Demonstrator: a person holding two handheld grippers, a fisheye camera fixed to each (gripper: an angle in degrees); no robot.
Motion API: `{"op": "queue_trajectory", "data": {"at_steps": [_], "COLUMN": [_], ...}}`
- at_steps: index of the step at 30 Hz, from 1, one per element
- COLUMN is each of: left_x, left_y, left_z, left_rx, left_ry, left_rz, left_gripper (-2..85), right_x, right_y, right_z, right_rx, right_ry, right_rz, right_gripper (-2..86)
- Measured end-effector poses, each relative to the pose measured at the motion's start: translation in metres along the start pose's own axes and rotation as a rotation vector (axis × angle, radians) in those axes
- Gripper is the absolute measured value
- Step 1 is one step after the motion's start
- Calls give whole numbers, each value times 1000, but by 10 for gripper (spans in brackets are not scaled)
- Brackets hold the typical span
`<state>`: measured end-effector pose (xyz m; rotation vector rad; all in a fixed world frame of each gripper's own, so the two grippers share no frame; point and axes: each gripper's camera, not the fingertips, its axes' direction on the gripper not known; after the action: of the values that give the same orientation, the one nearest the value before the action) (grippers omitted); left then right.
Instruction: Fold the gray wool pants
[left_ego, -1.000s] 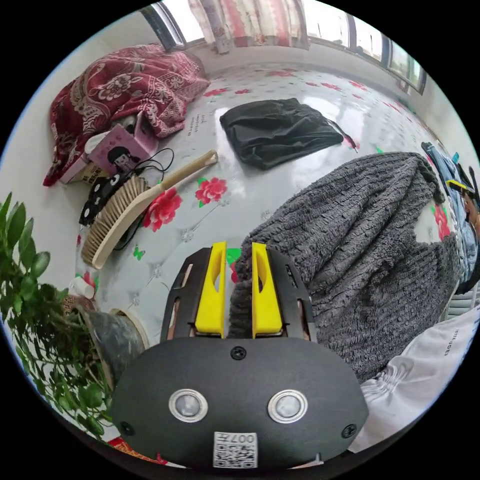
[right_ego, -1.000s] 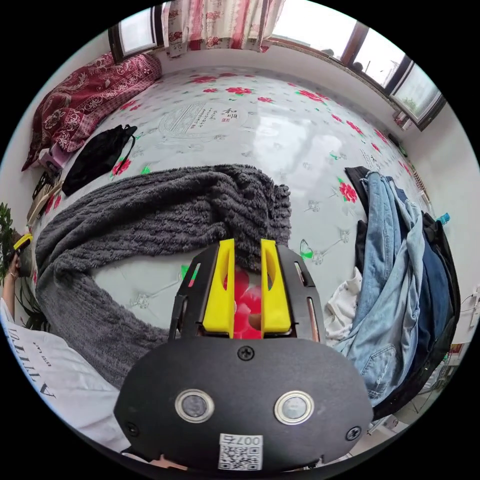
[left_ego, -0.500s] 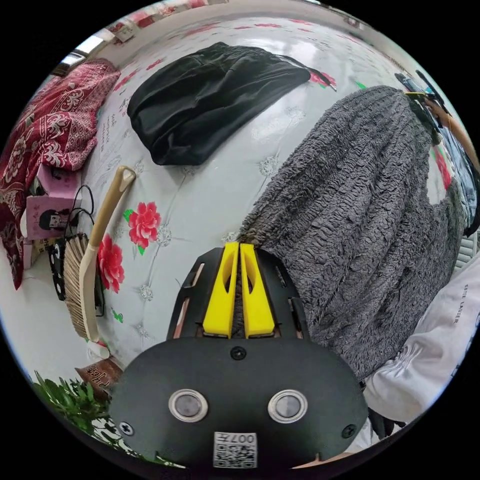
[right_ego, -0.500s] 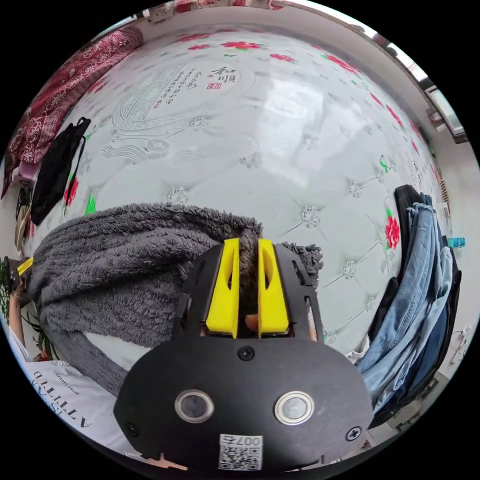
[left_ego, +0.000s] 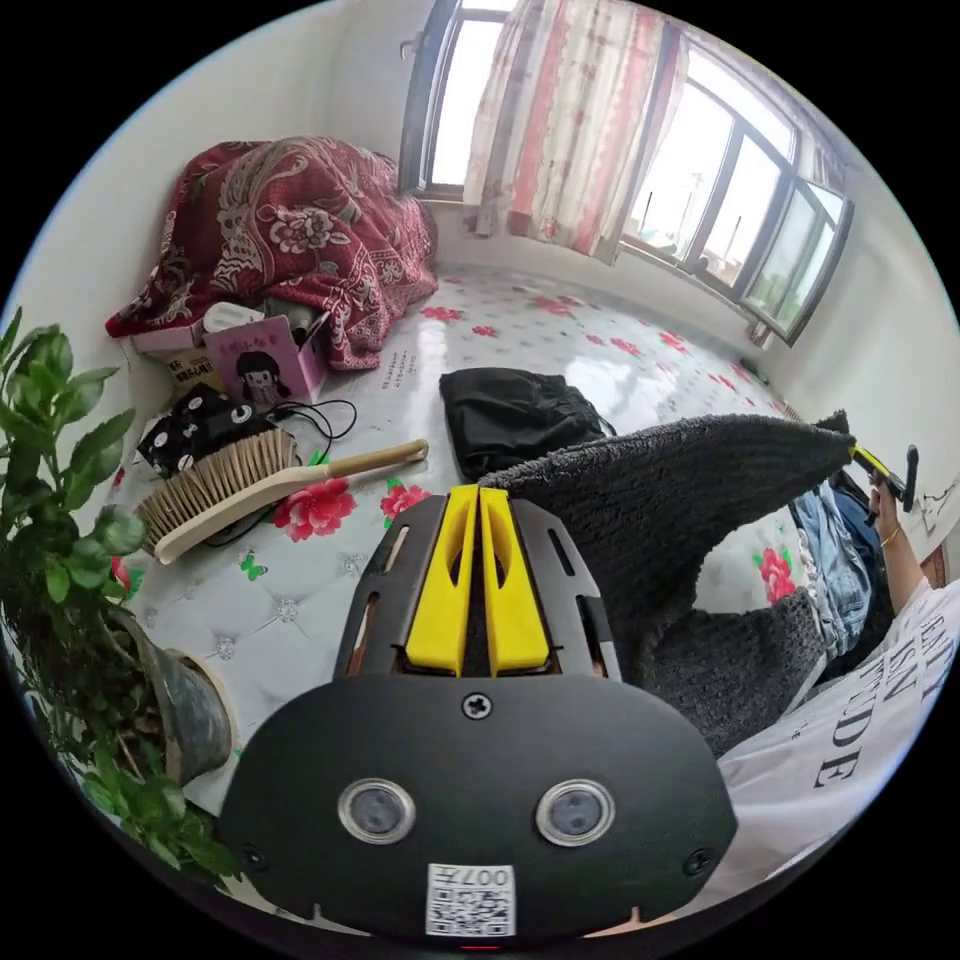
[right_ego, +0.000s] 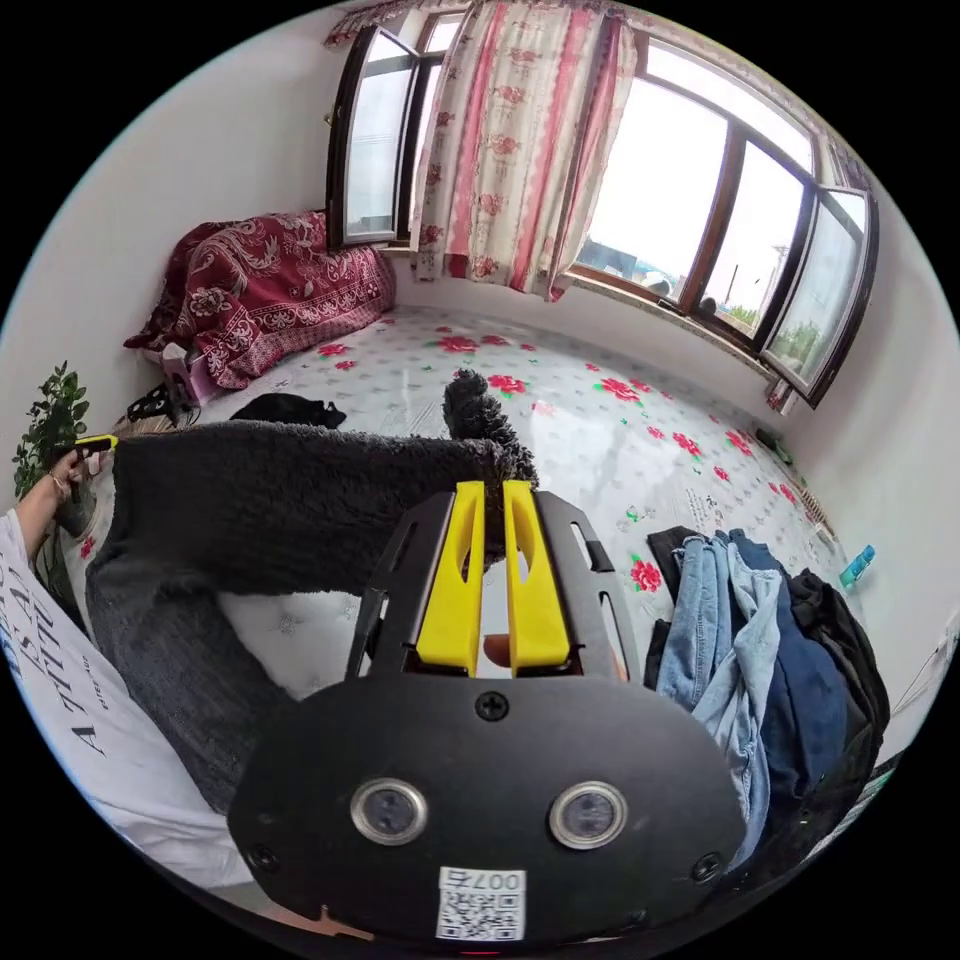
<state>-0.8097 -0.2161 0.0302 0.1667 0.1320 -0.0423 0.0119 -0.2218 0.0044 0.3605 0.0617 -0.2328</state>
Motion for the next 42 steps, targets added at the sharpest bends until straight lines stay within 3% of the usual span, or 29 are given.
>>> {"op": "queue_trajectory", "data": {"at_steps": [4,6,7,9,11,15,19,23,27,30,34,39,42], "left_x": [-3,-3,-2,-1,1,8,12,14,19,26,37,48,61], "left_y": [60,96,123,167,226,272,269,260,255,249,238,243,259], "left_z": [-85,-106,-113,-103,-66,-27,-22,-30,-38,-46,-57,-63,-49], "left_rx": [102,76,30,-113,-351,-505,-510,-482,-461,-440,-429,-438,-485], "left_ry": [39,42,20,-36,-70,-121,-143,-154,-168,-185,-221,-244,-265], "left_rz": [16,23,22,25,7,5,32,28,24,29,55,47,54], "left_gripper": [-10,-10,-10,-10,-10,-10,-10,-10,-10,-10,-10,-10,-10], "right_x": [-12,-25,-30,-51,-68,-76,-49,9,46,58,73,79,77], "right_y": [79,148,167,247,308,382,376,403,465,481,436,340,357], "right_z": [-68,-88,-88,-66,-41,-17,-61,-91,-74,-58,-75,-183,-189], "right_rx": [4,-97,-134,-381,-570,-851,-675,-492,-473,-480,-393,-96,-166], "right_ry": [32,46,42,41,-2,4,40,-18,-120,-190,-230,-108,55], "right_rz": [75,152,167,213,250,386,469,790,1175,1282,1150,735,655], "right_gripper": [9,11,11,11,10,12,30,60,75,58,11,0,0]}}
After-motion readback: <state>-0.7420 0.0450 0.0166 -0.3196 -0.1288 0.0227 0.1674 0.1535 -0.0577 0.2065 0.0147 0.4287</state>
